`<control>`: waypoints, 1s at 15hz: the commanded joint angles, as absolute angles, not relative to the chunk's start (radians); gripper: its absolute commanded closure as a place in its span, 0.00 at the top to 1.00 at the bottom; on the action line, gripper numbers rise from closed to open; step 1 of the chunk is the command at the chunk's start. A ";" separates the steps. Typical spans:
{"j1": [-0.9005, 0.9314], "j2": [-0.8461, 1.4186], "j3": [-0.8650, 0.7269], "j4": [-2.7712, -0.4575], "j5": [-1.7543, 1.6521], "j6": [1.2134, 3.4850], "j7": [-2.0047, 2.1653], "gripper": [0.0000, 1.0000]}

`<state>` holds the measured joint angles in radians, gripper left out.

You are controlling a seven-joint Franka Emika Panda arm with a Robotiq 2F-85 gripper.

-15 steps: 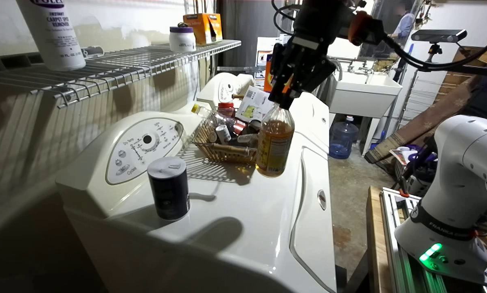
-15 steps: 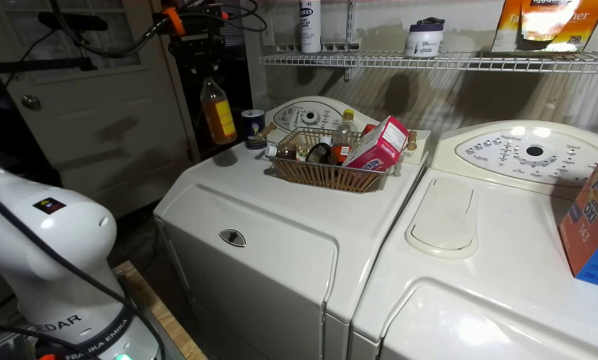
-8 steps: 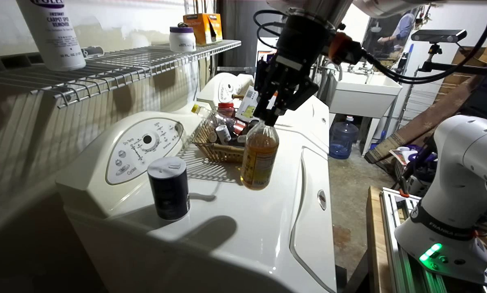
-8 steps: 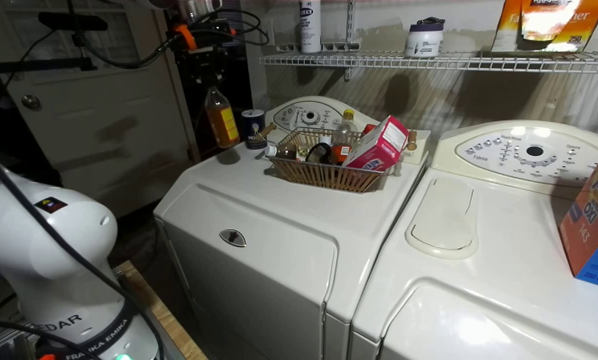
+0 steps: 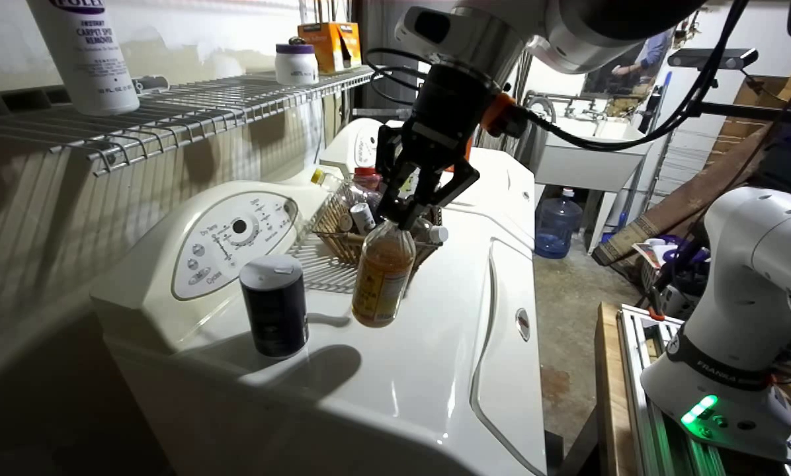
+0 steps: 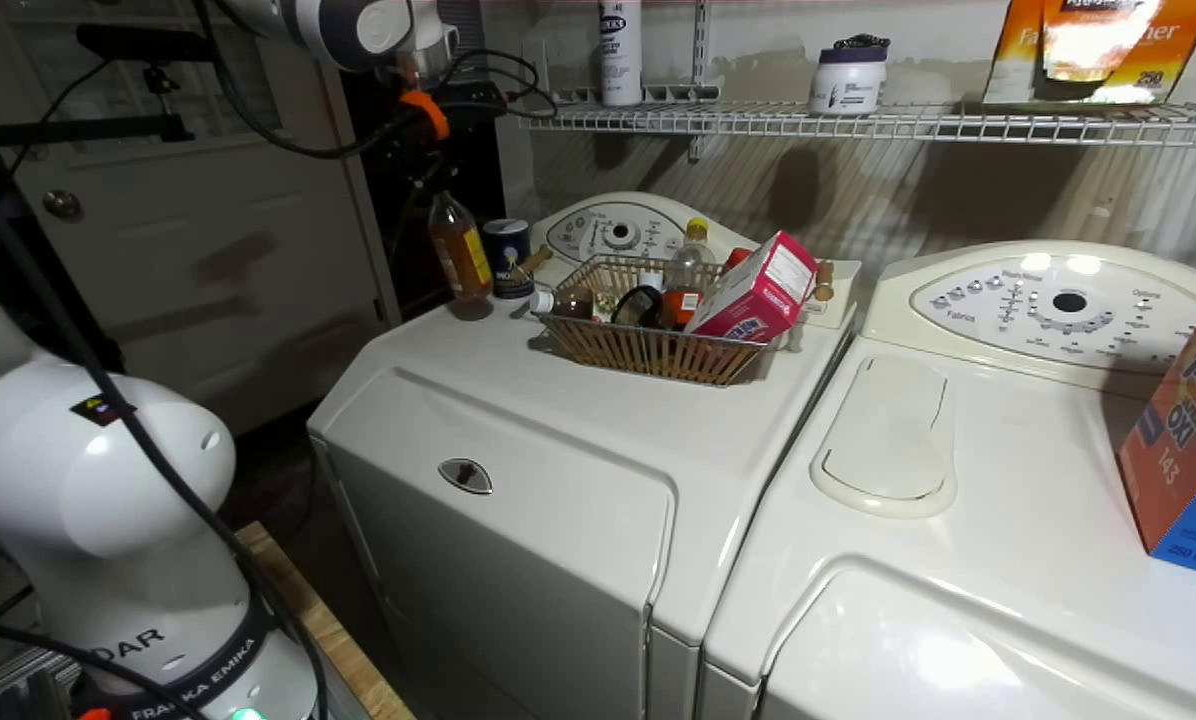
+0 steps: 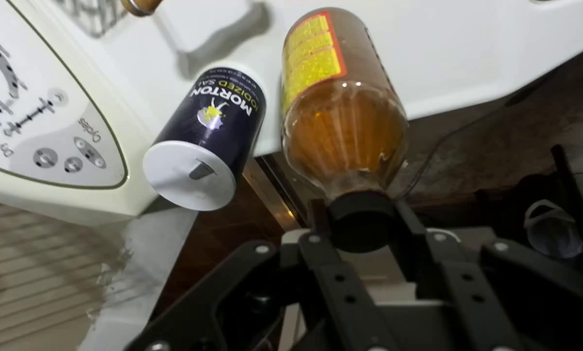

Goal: Remove the big glass container from the basket and put it on the table

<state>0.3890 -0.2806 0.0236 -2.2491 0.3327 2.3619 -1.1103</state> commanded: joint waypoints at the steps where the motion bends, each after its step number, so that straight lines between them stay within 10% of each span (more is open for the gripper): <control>1: 0.403 -0.233 -0.005 -2.204 0.516 2.358 -1.355 0.10; 15: 0.277 -0.079 0.069 -2.105 0.565 2.232 -1.594 0.10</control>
